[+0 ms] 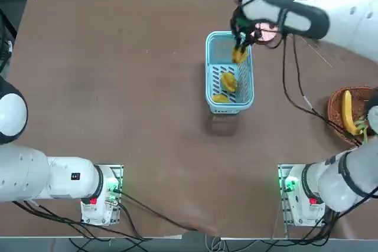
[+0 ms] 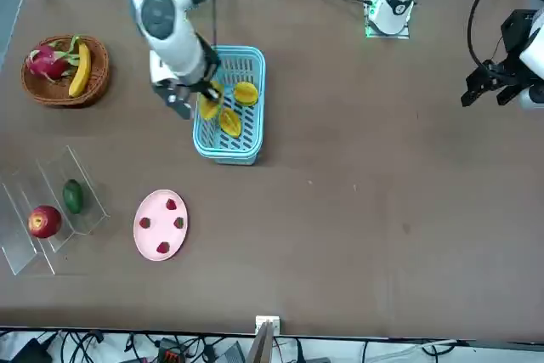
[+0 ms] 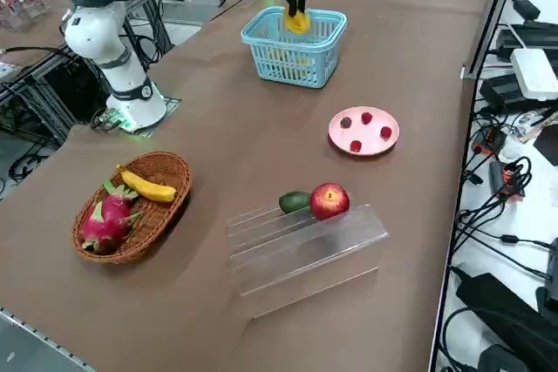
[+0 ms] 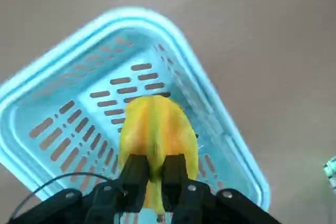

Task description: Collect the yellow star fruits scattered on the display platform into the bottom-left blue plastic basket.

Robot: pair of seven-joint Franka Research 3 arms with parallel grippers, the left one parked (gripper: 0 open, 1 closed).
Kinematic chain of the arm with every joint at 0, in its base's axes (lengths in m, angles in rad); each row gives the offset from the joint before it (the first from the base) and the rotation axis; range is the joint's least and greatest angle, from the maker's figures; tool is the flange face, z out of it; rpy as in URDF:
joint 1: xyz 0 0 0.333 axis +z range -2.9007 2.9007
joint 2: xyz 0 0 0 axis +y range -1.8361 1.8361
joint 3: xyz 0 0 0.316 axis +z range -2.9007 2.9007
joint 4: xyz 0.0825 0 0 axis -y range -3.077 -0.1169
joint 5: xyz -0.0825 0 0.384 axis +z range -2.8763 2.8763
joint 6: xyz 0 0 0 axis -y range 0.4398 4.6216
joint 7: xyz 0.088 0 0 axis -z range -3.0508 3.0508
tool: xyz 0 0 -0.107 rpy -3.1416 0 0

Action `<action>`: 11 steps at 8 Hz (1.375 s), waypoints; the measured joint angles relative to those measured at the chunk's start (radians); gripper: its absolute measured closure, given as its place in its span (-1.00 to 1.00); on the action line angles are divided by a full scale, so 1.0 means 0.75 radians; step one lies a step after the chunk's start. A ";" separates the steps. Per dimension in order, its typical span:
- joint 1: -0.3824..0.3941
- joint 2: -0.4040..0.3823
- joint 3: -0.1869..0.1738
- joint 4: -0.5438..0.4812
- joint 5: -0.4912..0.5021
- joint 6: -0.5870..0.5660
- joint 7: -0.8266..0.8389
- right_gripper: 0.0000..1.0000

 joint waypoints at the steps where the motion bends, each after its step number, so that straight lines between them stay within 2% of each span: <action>1: 0.026 0.025 -0.001 -0.014 0.000 0.000 0.002 0.59; 4: 0.046 0.001 -0.013 -0.038 -0.005 -0.060 -0.003 -0.41; 5: 0.036 -0.041 -0.039 -0.024 -0.010 -0.129 -0.022 -0.77; 6: -0.007 -0.089 -0.073 0.024 -0.015 -0.241 -0.084 -0.98; 9: -0.303 -0.174 -0.176 0.307 -0.024 -0.694 -0.558 -0.99; 11: -0.456 -0.179 -0.257 0.433 -0.084 -0.851 -0.887 -0.99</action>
